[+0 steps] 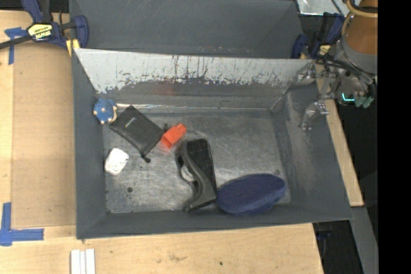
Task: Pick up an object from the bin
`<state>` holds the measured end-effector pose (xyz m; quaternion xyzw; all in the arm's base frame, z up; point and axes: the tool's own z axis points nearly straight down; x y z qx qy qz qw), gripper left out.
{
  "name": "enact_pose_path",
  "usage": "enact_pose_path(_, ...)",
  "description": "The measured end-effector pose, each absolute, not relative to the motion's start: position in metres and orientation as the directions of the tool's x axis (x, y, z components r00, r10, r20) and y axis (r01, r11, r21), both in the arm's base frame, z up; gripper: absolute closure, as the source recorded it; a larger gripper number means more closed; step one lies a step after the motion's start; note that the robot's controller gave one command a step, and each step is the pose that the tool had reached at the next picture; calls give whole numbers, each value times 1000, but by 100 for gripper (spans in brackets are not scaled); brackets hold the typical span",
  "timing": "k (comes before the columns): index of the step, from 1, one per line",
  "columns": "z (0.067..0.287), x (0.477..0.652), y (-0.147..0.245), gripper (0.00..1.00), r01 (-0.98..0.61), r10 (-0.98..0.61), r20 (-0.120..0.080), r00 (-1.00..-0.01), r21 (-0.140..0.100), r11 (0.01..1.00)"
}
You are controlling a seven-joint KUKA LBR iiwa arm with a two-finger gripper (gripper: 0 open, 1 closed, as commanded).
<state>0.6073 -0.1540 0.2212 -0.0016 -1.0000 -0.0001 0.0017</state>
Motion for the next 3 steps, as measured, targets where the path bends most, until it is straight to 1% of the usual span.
enact_pose_path(1, 213, 568, -74, 0, -208, -208, -1, -978, 2, 978)
enact_pose_path(2, 148, 484, -33, 0, -304, -304, 7, -953, 4, 953)
enact_pose_path(3, 78, 499, -37, 0, -133, -134, -20, -991, -5, 991)
